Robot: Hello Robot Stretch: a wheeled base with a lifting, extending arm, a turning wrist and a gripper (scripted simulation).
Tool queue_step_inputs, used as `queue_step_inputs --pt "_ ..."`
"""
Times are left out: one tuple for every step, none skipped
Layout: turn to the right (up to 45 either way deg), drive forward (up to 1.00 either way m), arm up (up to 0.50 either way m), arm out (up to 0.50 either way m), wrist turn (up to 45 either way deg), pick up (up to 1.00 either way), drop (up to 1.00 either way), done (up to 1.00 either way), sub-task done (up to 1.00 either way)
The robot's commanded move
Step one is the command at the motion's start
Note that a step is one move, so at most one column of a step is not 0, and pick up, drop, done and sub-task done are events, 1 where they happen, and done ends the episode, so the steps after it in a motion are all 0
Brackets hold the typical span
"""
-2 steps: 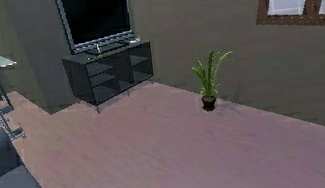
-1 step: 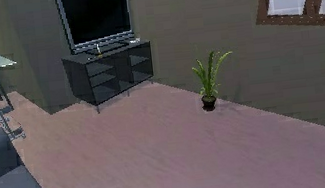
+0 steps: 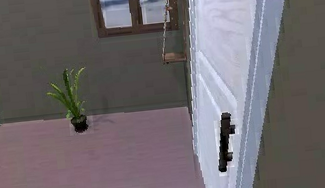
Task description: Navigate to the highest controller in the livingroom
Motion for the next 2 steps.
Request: queue_step_inputs --pt "0.0 0.3 0.0 0.0 0.0 0.0 0.0 0.0 0.0" --pt "-45.0 0.0 0.0 0.0 0.0 0.0 0.0 0.0 0.0"
